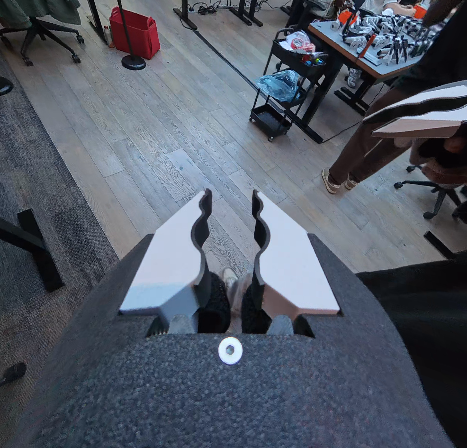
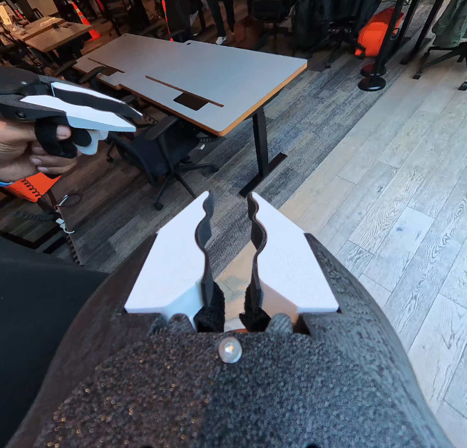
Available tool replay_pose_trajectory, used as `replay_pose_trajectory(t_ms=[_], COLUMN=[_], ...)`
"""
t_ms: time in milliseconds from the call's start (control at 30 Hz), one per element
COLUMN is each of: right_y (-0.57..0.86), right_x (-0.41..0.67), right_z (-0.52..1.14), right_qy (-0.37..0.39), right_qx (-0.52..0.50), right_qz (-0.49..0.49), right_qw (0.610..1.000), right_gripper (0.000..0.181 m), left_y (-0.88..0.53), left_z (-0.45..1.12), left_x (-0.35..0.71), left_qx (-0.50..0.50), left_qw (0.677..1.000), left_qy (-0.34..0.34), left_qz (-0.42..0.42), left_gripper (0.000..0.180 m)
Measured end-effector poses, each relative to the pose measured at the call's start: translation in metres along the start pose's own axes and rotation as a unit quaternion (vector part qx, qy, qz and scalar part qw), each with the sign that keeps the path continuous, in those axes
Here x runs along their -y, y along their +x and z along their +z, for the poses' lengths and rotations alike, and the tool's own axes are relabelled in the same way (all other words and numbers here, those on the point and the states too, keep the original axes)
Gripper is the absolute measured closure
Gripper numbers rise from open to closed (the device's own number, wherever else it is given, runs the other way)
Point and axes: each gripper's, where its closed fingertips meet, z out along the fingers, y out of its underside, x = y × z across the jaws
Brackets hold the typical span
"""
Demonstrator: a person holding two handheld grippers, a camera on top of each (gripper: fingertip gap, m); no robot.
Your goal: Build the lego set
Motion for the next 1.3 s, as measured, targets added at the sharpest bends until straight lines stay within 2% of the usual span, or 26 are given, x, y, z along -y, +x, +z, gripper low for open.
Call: replay_pose_trajectory(t_ms=[233, 700, 1033, 1233, 1300], right_y=[0.135, 0.426, 0.608, 0.711, 0.756], right_x=[0.052, 0.248, 0.339, 0.44, 0.451], right_z=[0.133, 0.328, 0.497, 0.568, 0.593], right_qy=[0.003, 0.012, 0.013, 0.044, 0.024], right_qx=[0.029, 0.029, 0.007, -0.011, -0.028], right_qz=[0.012, -0.057, -0.028, -0.008, -0.004], right_qw=[1.0, 0.998, 0.999, 0.999, 0.999], right_gripper=[0.156, 0.157, 0.157, 0.156, 0.156], left_y=[-0.102, -0.295, -0.471, -0.571, -0.602], left_z=[0.137, 0.384, 0.59, 0.693, 0.727], left_x=[0.069, 0.277, 0.407, 0.505, 0.528], left_qx=[0.009, 0.029, -0.007, -0.053, -0.056], left_qw=[1.0, 0.999, 0.999, 0.998, 0.997], left_qy=[-0.01, -0.025, 0.002, 0.001, -0.014], left_qz=[0.007, 0.019, 0.047, 0.039, 0.044], left_gripper=[0.151, 0.151, 0.151, 0.151, 0.151])
